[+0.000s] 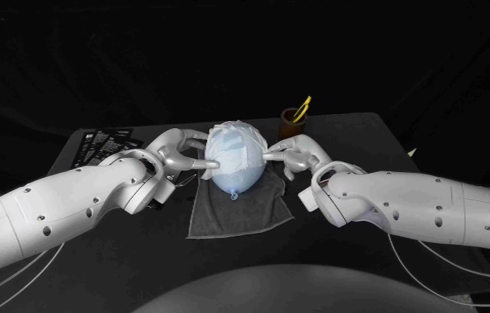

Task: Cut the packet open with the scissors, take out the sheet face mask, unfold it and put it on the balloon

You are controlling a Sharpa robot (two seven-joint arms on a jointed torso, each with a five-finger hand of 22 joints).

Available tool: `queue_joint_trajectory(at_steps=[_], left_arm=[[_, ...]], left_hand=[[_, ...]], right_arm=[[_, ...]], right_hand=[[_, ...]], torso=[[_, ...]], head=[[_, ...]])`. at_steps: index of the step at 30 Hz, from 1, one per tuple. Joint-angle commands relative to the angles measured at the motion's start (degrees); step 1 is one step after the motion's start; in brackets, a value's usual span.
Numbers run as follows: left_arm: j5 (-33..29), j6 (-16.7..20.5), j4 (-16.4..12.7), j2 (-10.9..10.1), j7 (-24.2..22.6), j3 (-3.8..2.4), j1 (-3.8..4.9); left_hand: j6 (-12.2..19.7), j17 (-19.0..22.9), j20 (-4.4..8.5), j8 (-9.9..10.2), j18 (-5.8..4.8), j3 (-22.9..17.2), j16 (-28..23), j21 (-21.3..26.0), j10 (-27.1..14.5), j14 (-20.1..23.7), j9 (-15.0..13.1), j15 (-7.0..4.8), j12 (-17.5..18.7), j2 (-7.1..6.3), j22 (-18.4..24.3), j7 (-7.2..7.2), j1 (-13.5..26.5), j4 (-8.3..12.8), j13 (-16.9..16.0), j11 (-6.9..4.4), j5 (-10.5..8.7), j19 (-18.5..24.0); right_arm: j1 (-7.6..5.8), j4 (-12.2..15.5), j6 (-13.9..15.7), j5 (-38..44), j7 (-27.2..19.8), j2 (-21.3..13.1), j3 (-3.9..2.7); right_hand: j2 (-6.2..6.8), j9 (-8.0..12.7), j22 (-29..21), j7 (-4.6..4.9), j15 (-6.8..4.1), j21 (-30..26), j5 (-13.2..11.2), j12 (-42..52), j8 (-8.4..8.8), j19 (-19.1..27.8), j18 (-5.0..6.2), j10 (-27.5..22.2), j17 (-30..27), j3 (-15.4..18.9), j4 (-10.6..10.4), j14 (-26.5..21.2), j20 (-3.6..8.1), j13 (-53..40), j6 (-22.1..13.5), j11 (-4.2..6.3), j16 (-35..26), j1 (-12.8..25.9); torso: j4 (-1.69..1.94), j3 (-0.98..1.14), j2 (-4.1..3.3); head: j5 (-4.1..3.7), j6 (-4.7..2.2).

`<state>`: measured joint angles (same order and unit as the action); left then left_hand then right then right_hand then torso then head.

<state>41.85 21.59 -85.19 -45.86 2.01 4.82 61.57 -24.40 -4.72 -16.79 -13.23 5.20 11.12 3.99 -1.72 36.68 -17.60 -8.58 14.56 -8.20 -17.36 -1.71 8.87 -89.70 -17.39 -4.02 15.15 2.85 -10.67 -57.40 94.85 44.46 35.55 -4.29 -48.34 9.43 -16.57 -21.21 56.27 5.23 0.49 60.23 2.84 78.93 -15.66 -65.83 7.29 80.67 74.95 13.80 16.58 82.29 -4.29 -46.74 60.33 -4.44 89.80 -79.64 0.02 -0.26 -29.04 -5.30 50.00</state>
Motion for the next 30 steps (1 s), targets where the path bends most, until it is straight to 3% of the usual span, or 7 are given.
queue_joint_trajectory(at_steps=[1, 7, 15, 30], left_arm=[[-0.35, -0.22, -0.22, 0.03, -0.22, -0.06, 0.06], [-0.51, -0.25, -0.40, 0.03, -0.20, -0.06, 0.07], [-0.74, -0.16, -0.37, 0.03, -0.17, -0.06, 0.08], [-0.80, -0.01, -0.11, 0.12, 0.22, -0.07, 0.09]], left_hand=[[-0.42, 0.09, -0.02, -0.14, 0.69, 0.26, -0.08, 0.04, 0.34, 0.34, -0.07, -0.06, -0.23, -0.01, 0.06, 8.05, 0.34, 0.05, 0.09, -0.01, 0.21, 0.45], [-0.42, 0.09, -0.02, -0.14, 0.69, 0.26, -0.08, 0.04, 0.34, 0.34, -0.07, -0.06, -0.23, -0.01, 0.06, 8.05, 0.34, 0.05, 0.09, -0.01, 0.21, 0.45], [-0.42, 0.11, -0.02, -0.17, 0.70, 0.26, -0.12, 0.04, 0.32, 0.43, -0.08, -0.06, -0.25, -0.01, 0.05, 8.05, 0.35, 0.05, 0.11, -0.01, 0.21, 0.38], [-0.45, 0.11, -0.02, -0.19, 0.70, 0.20, -0.13, 0.04, 0.32, 0.44, -0.10, -0.05, -0.26, 0.00, 0.05, 8.06, 0.37, 0.04, 0.11, -0.01, 0.21, 0.38]], right_arm=[[0.04, -0.26, 2.68, 1.42, 2.07, 0.37, -0.03], [0.04, -0.52, 4.00, 2.41, 3.86, 0.86, -0.03], [0.08, -0.08, 4.41, 4.06, 5.63, 0.55, -0.03], [0.19, 1.64, 4.43, 5.30, 6.91, -2.17, -0.03]], right_hand=[[-0.07, -0.19, 0.32, -0.27, -2.89, 0.40, -0.05, 11.07, -0.20, -0.67, 0.96, 9.33, 15.05, -0.35, 0.00, 7.71, 0.07, -43.26, 0.83, 3.68, 0.20, -0.34], [-0.08, -0.62, 0.91, -1.08, -3.58, 0.90, -0.03, 11.07, -0.69, -1.25, 0.84, 9.33, 15.05, -1.30, 0.15, 7.71, 0.69, -43.26, 2.00, 4.45, 0.20, -1.22], [0.00, -1.23, 1.76, -0.68, -3.56, 1.56, 0.01, 11.07, -1.08, -1.67, 0.63, 9.33, 15.05, -6.02, 0.25, 7.71, 1.11, -43.26, 2.76, 4.22, 0.20, -3.64], [0.34, -1.54, 1.97, -0.89, -3.59, 1.69, -0.02, 11.07, -1.36, -1.62, 0.63, 9.33, 15.05, -7.36, 0.27, 7.71, 1.23, -43.26, 3.42, 4.36, 0.20, -3.51]], torso=[[0.02, -0.01, 0.00], [-0.02, -0.01, 0.01], [-0.02, 0.03, -0.04], [-0.09, 0.11, 0.01]], head=[[-0.07, 0.00], [-0.14, 0.00], [-0.04, 0.00], [-0.01, 0.00]])
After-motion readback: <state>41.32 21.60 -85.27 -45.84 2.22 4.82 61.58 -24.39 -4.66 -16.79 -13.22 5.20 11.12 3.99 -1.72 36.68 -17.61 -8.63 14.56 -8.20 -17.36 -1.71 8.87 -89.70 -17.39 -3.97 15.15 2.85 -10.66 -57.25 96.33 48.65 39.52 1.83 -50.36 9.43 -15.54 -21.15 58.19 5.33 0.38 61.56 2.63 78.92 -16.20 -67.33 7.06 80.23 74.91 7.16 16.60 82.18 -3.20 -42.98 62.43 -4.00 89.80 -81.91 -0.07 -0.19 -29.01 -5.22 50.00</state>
